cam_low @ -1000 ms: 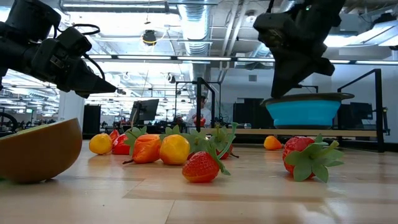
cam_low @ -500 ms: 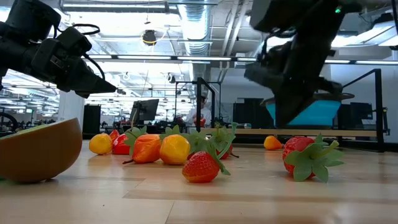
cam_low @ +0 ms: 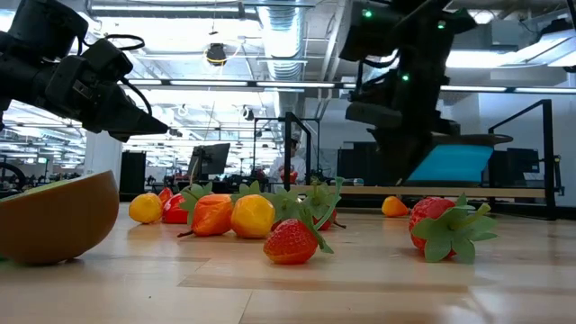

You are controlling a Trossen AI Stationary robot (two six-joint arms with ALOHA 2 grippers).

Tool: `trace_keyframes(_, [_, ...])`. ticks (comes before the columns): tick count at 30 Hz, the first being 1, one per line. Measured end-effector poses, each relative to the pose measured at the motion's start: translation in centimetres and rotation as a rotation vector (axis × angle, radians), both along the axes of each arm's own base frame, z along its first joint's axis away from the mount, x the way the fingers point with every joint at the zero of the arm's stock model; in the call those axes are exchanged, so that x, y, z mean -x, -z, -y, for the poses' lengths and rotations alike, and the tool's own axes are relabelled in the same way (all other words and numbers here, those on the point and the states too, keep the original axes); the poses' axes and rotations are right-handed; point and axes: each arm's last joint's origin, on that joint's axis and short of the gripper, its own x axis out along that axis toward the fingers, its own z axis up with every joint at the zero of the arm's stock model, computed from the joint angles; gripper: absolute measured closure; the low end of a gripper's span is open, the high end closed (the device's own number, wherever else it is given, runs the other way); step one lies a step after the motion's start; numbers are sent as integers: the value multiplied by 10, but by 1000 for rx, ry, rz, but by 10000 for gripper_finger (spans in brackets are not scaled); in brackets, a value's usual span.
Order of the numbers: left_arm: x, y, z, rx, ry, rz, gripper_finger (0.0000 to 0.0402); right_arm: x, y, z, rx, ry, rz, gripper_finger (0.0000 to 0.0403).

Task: Pick & Place Fruit
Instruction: Put the orange pear into the blue colander

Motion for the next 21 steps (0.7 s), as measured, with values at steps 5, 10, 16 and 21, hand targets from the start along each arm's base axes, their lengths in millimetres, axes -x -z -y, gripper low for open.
trace_keyframes(5, [0,0,0,0,0,-1,401,1,0,14,-2,-7,-39,205])
trace_keyframes(10, [0,0,0,0,0,0,401,3,0,23,14,-87,-94,137])
trace_keyframes(16, [0,0,0,0,0,-1,401,3,0,32,17,-91,-102,125])
trace_keyframes(21, [0,0,0,0,0,0,401,-1,0,34,18,-101,-63,127])
